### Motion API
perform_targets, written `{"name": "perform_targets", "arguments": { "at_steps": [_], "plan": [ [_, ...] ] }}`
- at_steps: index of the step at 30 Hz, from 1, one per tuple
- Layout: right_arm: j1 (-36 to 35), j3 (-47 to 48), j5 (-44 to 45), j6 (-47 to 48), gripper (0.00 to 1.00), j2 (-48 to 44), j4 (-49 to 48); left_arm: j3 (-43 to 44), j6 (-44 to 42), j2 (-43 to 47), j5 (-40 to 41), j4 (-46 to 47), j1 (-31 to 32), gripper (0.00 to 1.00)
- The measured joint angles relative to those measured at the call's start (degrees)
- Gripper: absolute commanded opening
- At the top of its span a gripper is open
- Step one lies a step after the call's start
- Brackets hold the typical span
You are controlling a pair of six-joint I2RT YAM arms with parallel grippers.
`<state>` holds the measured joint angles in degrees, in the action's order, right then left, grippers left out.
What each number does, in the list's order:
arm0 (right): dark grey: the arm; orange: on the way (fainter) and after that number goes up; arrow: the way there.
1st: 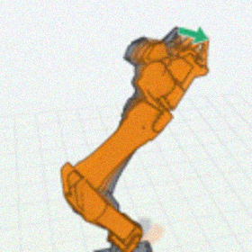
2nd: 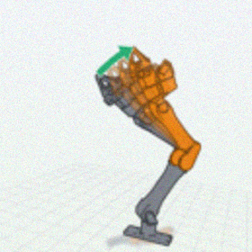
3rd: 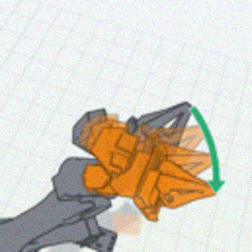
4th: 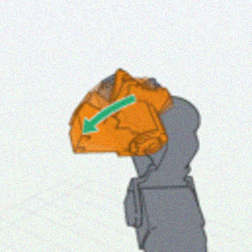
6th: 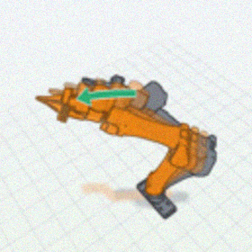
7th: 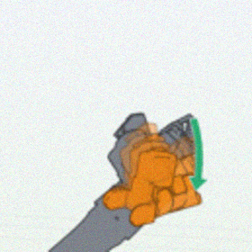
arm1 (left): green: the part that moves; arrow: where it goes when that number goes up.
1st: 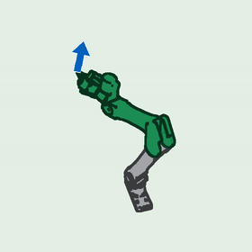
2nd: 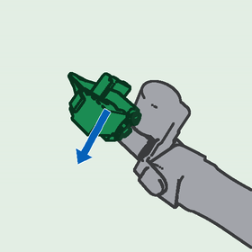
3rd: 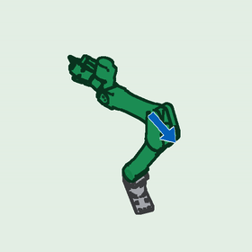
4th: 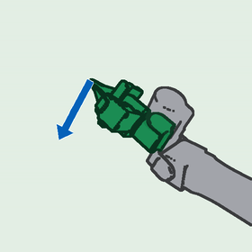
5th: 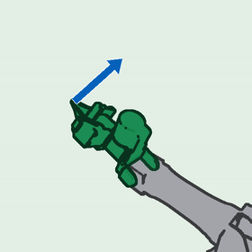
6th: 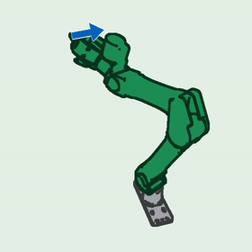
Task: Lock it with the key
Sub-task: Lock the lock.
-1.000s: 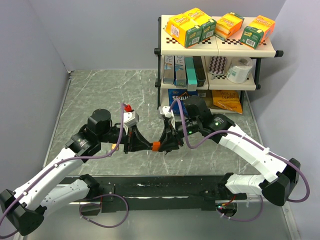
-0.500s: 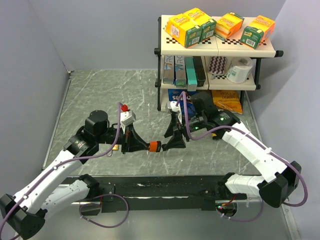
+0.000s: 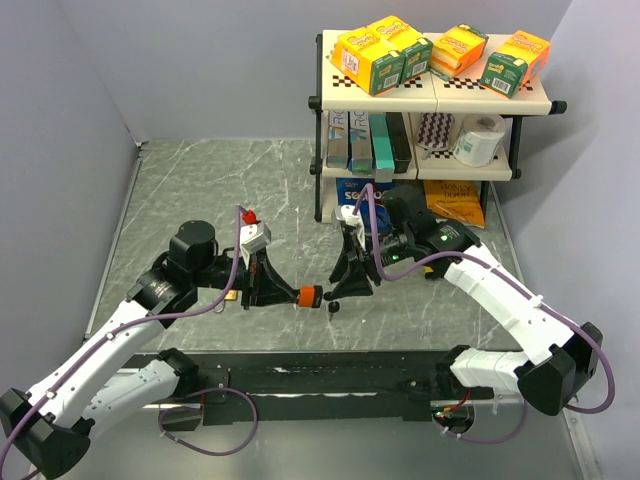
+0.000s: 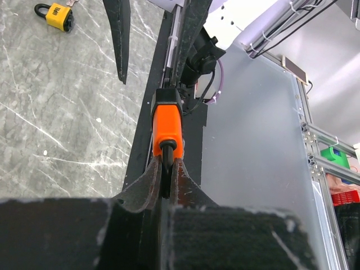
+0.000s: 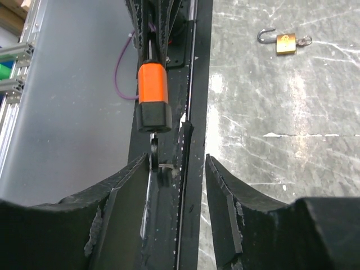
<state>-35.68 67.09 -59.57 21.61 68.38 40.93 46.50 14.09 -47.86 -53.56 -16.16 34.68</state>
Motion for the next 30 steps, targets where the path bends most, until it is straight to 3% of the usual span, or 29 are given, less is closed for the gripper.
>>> {"name": "perform_targets", "arguments": {
  "at_steps": [13, 15, 17, 18, 19, 30],
  "plan": [
    [-0.46, -0.92, -0.98, -1.09, 0.47, 0.44, -1.77, 0.0, 0.24, -0.09, -0.11, 0.44, 0.0, 0.01],
    [-0.74, -1.07, -0.96, -0.94, 0.41, 0.44, -1.75, 0.0, 0.26, -0.37, -0.13, 0.55, 0.0, 0.01],
    [-1.11, -1.18, -0.92, -0.68, 0.27, 0.44, -1.79, 0.0, 0.28, -0.72, -0.11, 0.57, 0.0, 0.01],
    [-1.22, -1.27, -0.94, -0.52, 0.19, 0.44, -1.81, 0.0, 0.31, -0.81, -0.11, 0.57, 0.0, 0.01],
    [-1.25, -1.36, -0.98, -0.52, 0.02, 0.42, -1.81, 0.0, 0.31, -0.9, -0.04, 0.57, 0.0, 0.01],
    [-0.39, -3.78, -0.96, 1.51, 0.0, -1.18, -1.53, -0.72, -0.15, -1.11, 0.31, 0.28, -0.81, 0.01]
  ]
}}
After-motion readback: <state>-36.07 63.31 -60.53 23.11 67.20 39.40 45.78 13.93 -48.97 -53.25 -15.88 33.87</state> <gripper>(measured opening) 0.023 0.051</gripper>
